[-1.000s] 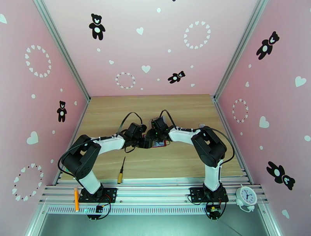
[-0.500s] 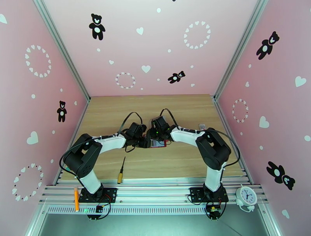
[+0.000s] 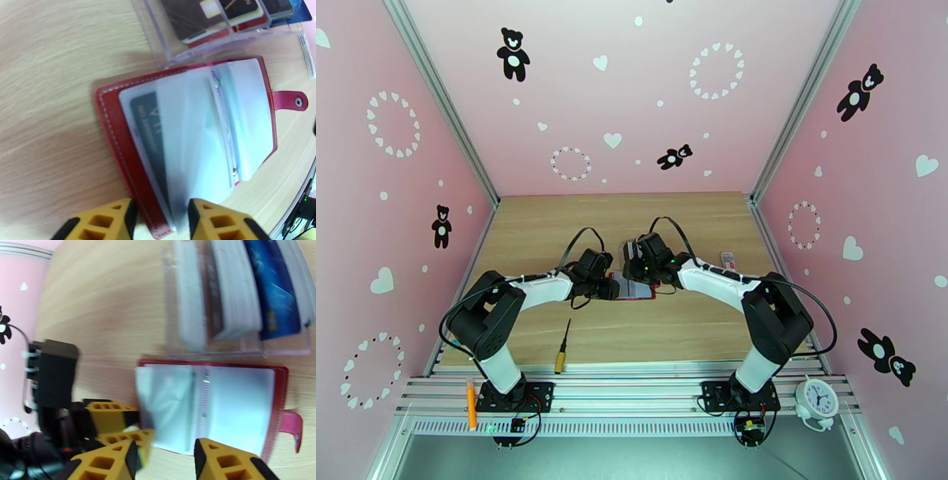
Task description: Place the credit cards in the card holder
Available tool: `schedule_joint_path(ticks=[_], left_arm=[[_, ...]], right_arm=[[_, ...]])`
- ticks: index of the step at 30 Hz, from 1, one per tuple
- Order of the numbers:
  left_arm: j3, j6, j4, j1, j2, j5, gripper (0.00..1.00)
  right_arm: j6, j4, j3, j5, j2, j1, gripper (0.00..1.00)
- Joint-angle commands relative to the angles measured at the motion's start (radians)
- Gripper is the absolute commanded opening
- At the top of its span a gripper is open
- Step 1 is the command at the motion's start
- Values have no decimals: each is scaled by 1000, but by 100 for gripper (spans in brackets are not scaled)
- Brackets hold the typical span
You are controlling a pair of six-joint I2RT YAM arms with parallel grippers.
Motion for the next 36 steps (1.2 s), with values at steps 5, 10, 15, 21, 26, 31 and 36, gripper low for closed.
schedule_joint_path(ticks=[5, 10, 15, 21, 26, 31, 36], left_arm=[[9, -7, -93, 8, 51, -148, 35], [34, 0, -133, 8, 82, -182, 35], [58, 5, -179, 8, 112, -229, 35], [59, 2, -193, 10, 103, -251, 35], [50, -2, -193, 14, 80, -269, 36], [14, -8, -136, 16, 24, -221, 38], [-32, -11, -69, 17, -55, -199, 41]], right_arm=[[-78, -65, -11, 28, -11, -19, 44], [-104, -77, -4, 24, -36, -42, 44], [-155, -123, 38, 38, -68, -76, 44], [-228, -207, 124, 64, -77, -126, 44], [-285, -270, 214, 69, -39, -173, 44], [-355, -354, 351, 97, 58, -186, 44], [-402, -417, 475, 138, 171, -188, 44]])
